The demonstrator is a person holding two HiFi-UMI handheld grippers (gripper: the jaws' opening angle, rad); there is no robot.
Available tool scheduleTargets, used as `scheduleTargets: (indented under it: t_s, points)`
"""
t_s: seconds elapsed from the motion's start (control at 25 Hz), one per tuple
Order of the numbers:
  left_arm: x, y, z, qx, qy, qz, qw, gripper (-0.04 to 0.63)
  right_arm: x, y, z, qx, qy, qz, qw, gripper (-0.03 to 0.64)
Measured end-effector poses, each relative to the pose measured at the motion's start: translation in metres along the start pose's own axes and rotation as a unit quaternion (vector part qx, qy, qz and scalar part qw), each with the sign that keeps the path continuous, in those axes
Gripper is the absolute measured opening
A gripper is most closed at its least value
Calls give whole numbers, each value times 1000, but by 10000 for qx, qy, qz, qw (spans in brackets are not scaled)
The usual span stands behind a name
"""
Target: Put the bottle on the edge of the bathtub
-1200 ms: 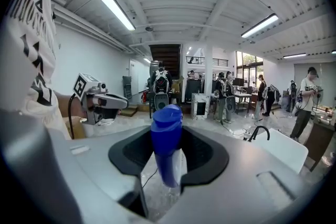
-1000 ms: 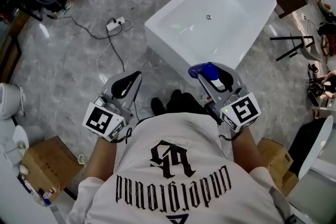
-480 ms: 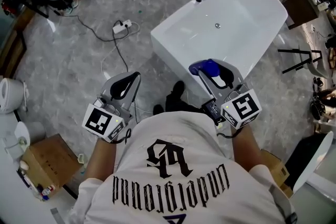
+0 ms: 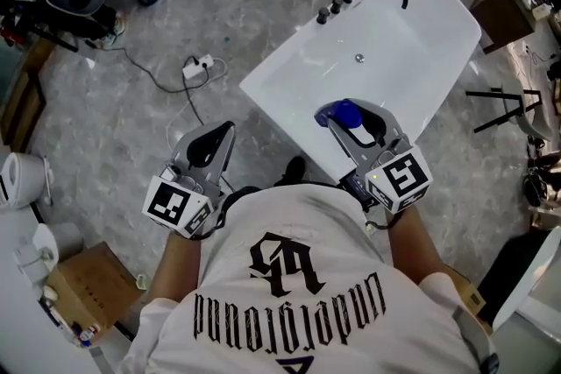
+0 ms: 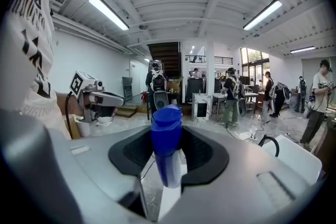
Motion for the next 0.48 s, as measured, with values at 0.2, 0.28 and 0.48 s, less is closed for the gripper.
scheduleTargets:
  t_s: [0.2, 0.28, 0.48]
  points:
    - [36, 10, 7, -11, 11, -6, 10000, 5, 9, -35, 0, -66, 33, -34, 10000, 155]
    - [51, 14, 5, 8, 65, -81, 9999, 6, 16, -46, -3, -25, 59, -61, 10000, 155]
    - [82, 38, 2, -23, 136, -270, 9995, 5, 42, -65, -7, 5, 163, -170, 9997, 155]
Point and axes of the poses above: the fingertips, and each gripper's own axes: x forward along the fingers, y to its left, z out of its top, the point moved 2 cm from there along -x, backward along the fingers
